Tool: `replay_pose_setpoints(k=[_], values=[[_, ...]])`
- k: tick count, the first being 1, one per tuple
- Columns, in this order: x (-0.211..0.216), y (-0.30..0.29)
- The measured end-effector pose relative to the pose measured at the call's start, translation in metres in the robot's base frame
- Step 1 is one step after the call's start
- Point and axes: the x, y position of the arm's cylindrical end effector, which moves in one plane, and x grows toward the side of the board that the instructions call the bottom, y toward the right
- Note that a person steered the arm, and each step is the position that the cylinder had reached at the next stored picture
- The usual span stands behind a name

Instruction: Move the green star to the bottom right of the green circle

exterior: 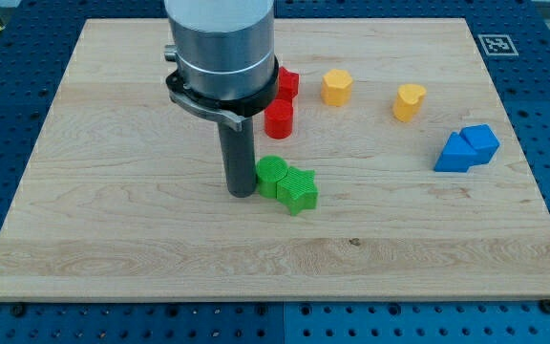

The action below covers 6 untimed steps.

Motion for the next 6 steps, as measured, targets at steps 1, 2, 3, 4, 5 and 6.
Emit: replay_pose_setpoints(k=[1,2,3,4,5,6], values=[[-0.001,0.021],[-0.003,0.039],[-0.003,0.036],[0.02,0.036],[0.03,0.045],[0.03,0.077]])
